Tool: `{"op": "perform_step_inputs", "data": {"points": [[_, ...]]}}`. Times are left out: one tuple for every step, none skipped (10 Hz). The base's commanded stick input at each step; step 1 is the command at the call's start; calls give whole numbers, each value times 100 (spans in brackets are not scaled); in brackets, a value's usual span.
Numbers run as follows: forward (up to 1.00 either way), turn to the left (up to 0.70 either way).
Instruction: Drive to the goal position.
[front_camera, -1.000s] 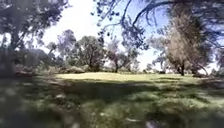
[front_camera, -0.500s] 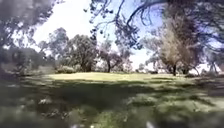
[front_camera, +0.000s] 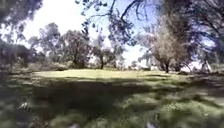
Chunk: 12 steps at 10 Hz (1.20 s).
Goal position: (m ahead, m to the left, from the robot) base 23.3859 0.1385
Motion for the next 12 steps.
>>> {"op": "perform_step_inputs", "data": {"points": [[70,-27],[70,-27],[70,-27],[70,-27],[70,-27],[70,-27],[70,-27],[70,-27],[70,-27],[70,-27],[70,-27],[70,-27]]}}
